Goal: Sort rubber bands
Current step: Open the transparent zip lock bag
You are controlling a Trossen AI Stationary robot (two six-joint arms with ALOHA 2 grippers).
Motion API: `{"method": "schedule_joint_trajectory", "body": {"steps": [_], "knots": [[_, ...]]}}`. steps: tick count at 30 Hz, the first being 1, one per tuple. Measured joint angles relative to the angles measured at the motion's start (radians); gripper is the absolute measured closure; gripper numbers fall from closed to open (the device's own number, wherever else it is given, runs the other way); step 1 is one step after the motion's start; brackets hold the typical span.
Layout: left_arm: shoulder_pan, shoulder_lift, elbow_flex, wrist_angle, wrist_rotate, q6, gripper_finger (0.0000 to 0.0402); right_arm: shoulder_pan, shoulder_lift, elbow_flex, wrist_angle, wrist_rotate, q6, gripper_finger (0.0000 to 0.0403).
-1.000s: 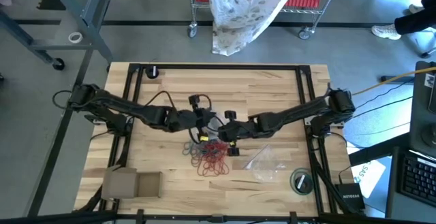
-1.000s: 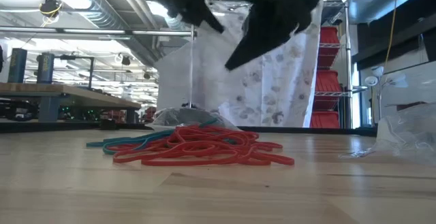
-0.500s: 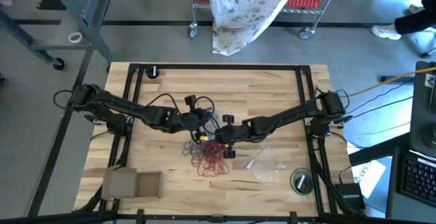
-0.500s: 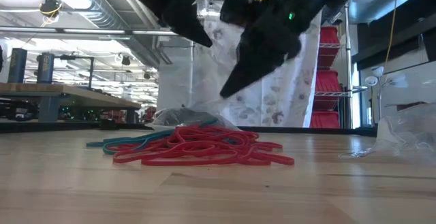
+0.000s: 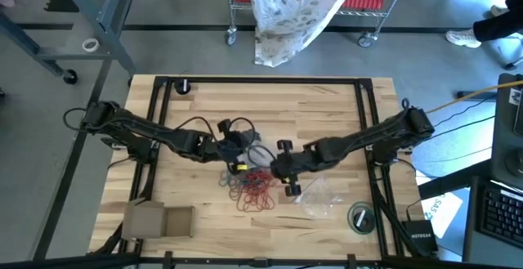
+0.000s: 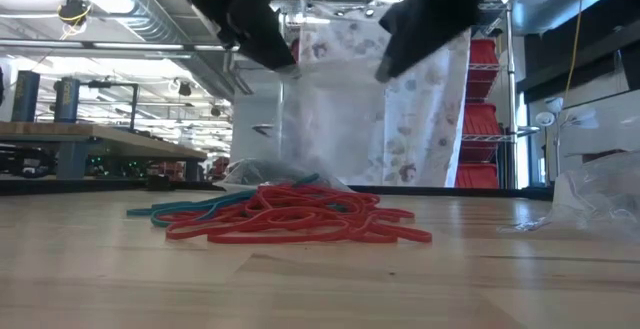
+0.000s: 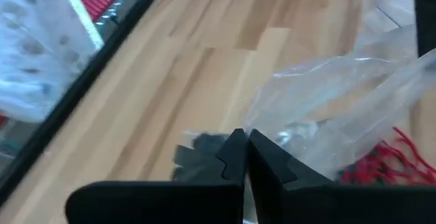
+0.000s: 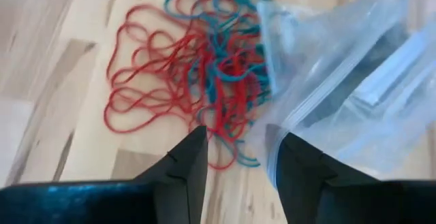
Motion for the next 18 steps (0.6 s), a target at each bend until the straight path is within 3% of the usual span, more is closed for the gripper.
{"method": "schedule_joint_trajectory", "body": {"steps": [5, 14, 18], "knots": [[-0.015, 0.0, -0.002, 0.012, 0.015, 0.001, 0.0401, 0.041, 0.007, -0.043, 0.022, 0.122, 0.019, 0.0262], [-0.014, -0.001, -0.002, 0.023, -0.001, 0.006, 0.0401, 0.055, 0.002, 0.026, 0.002, 0.149, 0.004, 0.0262], [-0.014, -0.002, -0.002, 0.023, -0.001, 0.008, 0.0401, 0.055, 0.002, 0.027, 0.001, 0.208, 0.002, 0.0262]]}}
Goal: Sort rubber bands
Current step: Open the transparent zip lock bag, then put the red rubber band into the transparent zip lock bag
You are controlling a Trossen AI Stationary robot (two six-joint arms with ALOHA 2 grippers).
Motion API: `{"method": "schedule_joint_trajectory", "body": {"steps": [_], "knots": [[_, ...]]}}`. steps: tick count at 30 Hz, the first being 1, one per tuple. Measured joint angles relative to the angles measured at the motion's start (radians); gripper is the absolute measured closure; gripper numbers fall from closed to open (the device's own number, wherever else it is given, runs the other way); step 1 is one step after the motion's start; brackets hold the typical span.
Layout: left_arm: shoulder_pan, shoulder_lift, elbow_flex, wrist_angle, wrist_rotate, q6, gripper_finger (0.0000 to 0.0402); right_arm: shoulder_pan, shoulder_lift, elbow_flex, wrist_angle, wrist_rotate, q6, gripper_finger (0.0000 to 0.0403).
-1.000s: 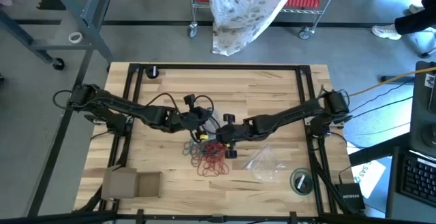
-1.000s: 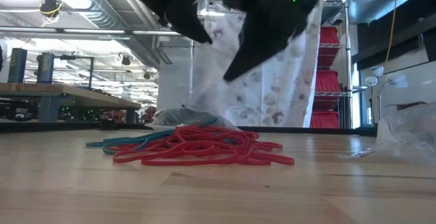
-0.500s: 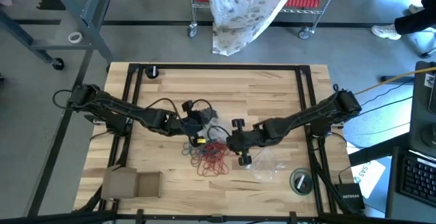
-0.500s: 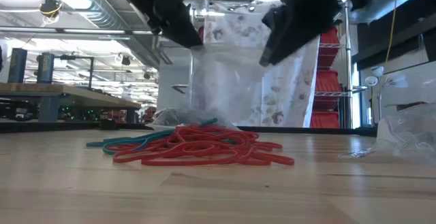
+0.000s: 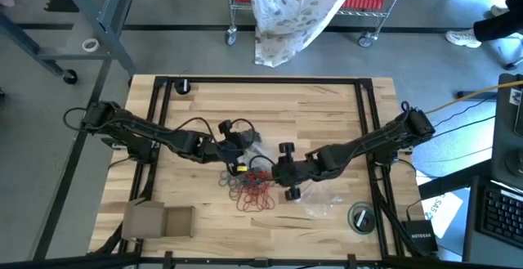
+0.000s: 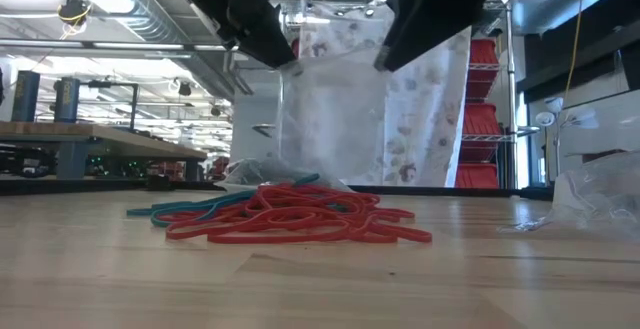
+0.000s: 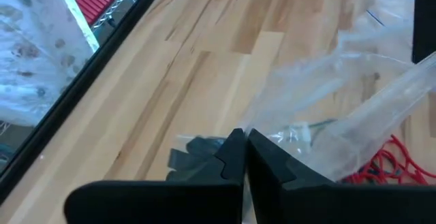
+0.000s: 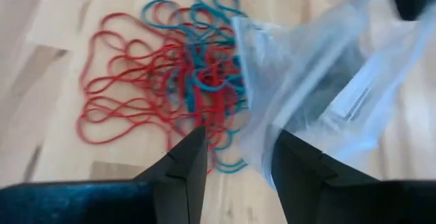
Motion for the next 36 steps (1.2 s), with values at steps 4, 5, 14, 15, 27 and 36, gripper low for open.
{"method": "schedule_joint_trajectory", "body": {"steps": [4, 5, 14, 15, 27, 36], "knots": [[0.0, 0.0, 0.0, 0.003, 0.002, 0.0, 0.0401, 0.0, 0.0, 0.015, 0.002, 0.073, -0.001, 0.0262], [0.0, 0.0, -0.001, 0.009, 0.004, 0.001, 0.0401, 0.0, 0.0, 0.028, 0.007, 0.08, -0.002, 0.0262], [-0.001, -0.011, -0.001, -0.018, -0.035, 0.031, 0.0401, 0.026, -0.01, 0.146, -0.189, 0.095, 0.01, 0.0262], [-0.001, -0.012, -0.001, -0.035, -0.046, 0.018, 0.0401, 0.04, -0.015, 0.146, -0.211, 0.089, 0.022, 0.0262], [0.008, -0.012, -0.001, -0.053, -0.046, -0.012, 0.0401, 0.073, -0.014, -0.14, 0.102, -0.099, 0.008, 0.0262], [0.001, -0.012, -0.001, -0.05, -0.041, -0.015, 0.0401, -0.029, 0.09, -0.33, 0.433, -0.231, -0.005, 0.0262]]}}
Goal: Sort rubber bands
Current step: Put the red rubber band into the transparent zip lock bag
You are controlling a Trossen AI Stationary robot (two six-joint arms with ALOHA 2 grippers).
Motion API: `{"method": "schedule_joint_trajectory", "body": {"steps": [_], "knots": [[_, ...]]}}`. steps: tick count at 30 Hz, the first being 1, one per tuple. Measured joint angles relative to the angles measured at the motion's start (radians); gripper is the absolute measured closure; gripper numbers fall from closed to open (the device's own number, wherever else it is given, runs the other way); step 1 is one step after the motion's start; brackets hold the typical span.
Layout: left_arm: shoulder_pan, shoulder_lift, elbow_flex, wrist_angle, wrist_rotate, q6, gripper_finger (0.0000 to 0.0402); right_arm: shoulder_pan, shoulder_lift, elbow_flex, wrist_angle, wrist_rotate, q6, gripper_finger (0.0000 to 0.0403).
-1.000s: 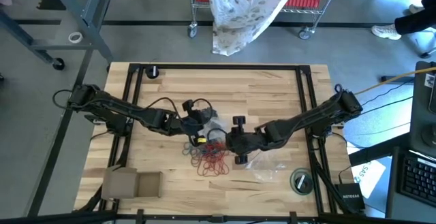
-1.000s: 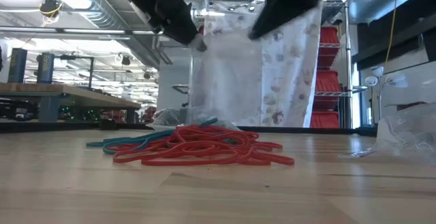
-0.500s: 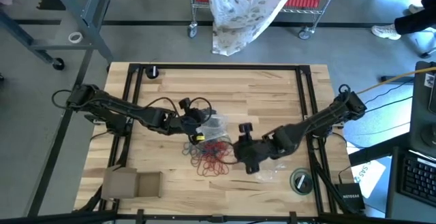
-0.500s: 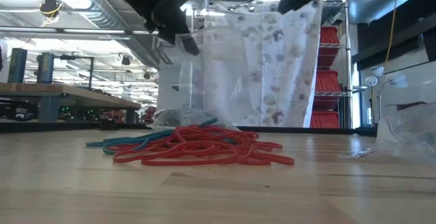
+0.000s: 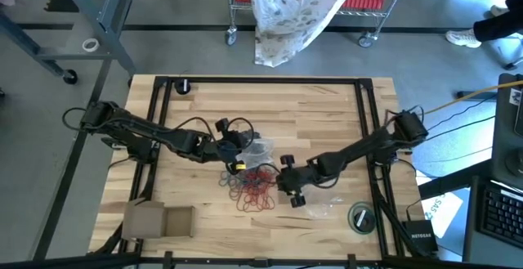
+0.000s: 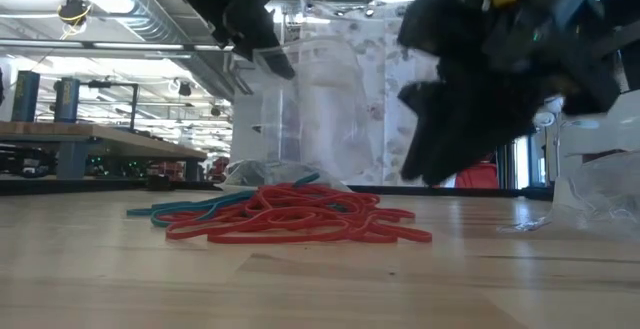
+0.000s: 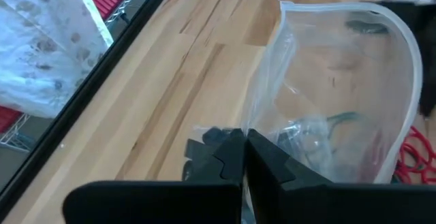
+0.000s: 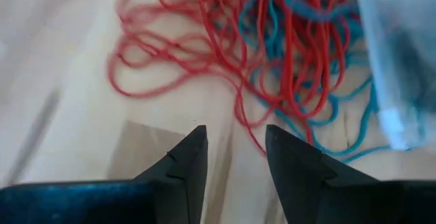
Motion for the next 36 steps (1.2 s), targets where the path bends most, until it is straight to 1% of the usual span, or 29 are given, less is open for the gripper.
{"method": "schedule_joint_trajectory", "body": {"steps": [4, 8, 10, 12, 14, 15, 19, 25, 32, 36], "knots": [[0.0, 0.0, 0.0, 0.007, 0.0, 0.0, 0.0401, -0.031, 0.056, 0.0, 0.046, -0.009, -0.023, 0.0267], [0.0, 0.0, 0.0, 0.01, 0.0, 0.0, 0.0401, -0.06, 0.089, 0.003, 0.059, -0.059, -0.04, 0.029], [0.0, 0.0, 0.0, 0.011, 0.0, 0.0, 0.0401, -0.069, 0.091, 0.004, 0.058, -0.076, -0.037, 0.0314], [0.0, 0.0, 0.0, 0.014, 0.001, 0.0, 0.0401, -0.073, 0.091, 0.01, 0.044, -0.1, -0.036, 0.035], [0.0, 0.0, 0.0, 0.024, 0.004, 0.0, 0.0401, -0.07, 0.084, 0.03, -0.014, -0.095, -0.04, 0.0387], [0.0, 0.0, 0.0, 0.03, 0.009, 0.0, 0.0401, -0.07, 0.078, 0.042, -0.06, -0.087, -0.041, 0.0394], [-0.001, 0.0, 0.0, 0.033, 0.036, 0.011, 0.0401, -0.048, 0.037, 0.093, -0.261, -0.022, -0.029, 0.0397], [-0.009, 0.0, 0.0, 0.033, 0.052, 0.011, 0.0401, 0.012, -0.089, 0.207, -0.478, 0.076, -0.018, 0.0401], [-0.009, 0.0, 0.0, 0.033, 0.053, 0.008, 0.0401, 0.048, -0.204, 0.367, -0.598, 0.17, -0.017, 0.0402], [-0.009, 0.0, 0.0, 0.032, 0.053, 0.008, 0.0401, 0.047, -0.235, 0.451, -0.608, 0.238, -0.026, 0.0402]]}}
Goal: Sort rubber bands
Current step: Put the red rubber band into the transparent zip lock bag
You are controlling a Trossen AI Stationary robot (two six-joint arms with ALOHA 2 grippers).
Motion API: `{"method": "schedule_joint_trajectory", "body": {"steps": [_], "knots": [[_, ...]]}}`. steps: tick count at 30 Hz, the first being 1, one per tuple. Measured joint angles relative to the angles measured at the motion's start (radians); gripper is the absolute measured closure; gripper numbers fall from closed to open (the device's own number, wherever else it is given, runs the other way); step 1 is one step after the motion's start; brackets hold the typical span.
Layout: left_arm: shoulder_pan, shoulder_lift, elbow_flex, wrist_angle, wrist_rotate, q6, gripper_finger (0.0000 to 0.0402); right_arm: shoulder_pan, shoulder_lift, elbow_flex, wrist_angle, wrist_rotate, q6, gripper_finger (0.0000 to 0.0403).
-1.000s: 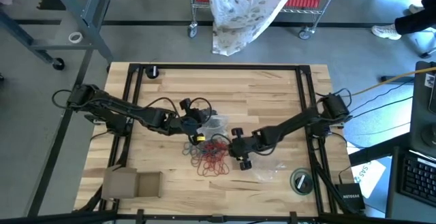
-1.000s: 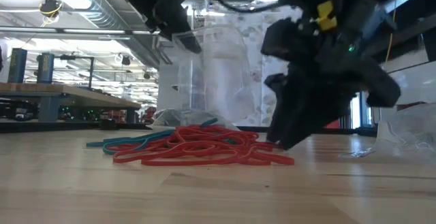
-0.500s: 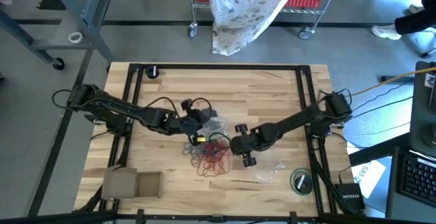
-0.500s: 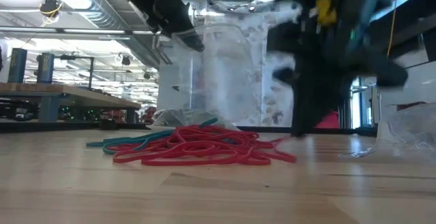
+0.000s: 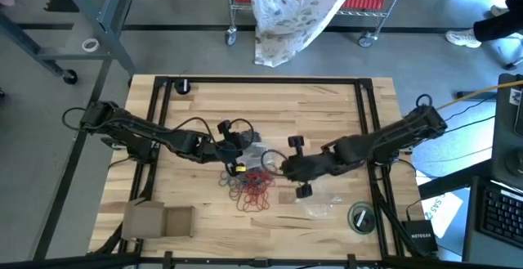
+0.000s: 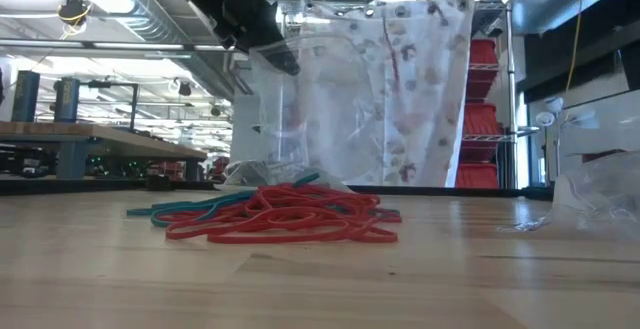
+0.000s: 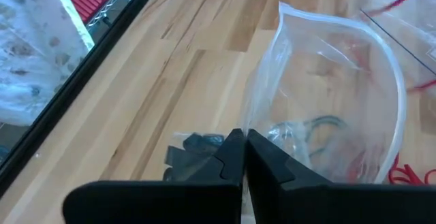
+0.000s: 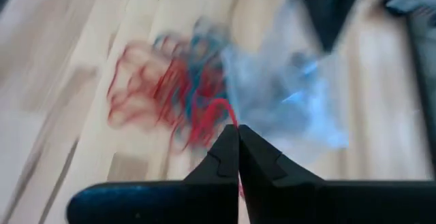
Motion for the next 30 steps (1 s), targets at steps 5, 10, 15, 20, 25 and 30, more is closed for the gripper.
{"method": "schedule_joint_trajectory", "body": {"steps": [5, 10, 15, 20, 25, 30], "knots": [[0.0, 0.012, 0.0, 0.001, 0.0, 0.007, 0.0401, -0.014, -0.006, 0.087, 0.0, 0.08, -0.036, 0.0402], [0.0, 0.014, 0.0, 0.001, 0.018, 0.001, 0.0401, -0.067, -0.006, 0.143, 0.021, 0.084, -0.043, 0.0402], [0.0, 0.014, 0.0, 0.001, 0.019, 0.0, 0.0401, -0.129, -0.006, 0.15, 0.08, 0.079, -0.043, 0.0402], [0.0, 0.014, 0.0, 0.001, 0.019, -0.002, 0.0401, -0.174, -0.006, 0.15, 0.101, 0.064, -0.043, 0.0402], [0.0, 0.014, 0.0, 0.001, 0.019, -0.02, 0.0401, -0.173, 0.0, 0.151, 0.143, 0.038, -0.043, 0.0402], [0.0, 0.014, 0.0, 0.001, 0.019, -0.027, 0.0401, -0.171, 0.042, 0.151, 0.136, 0.019, -0.035, 0.0402]]}}
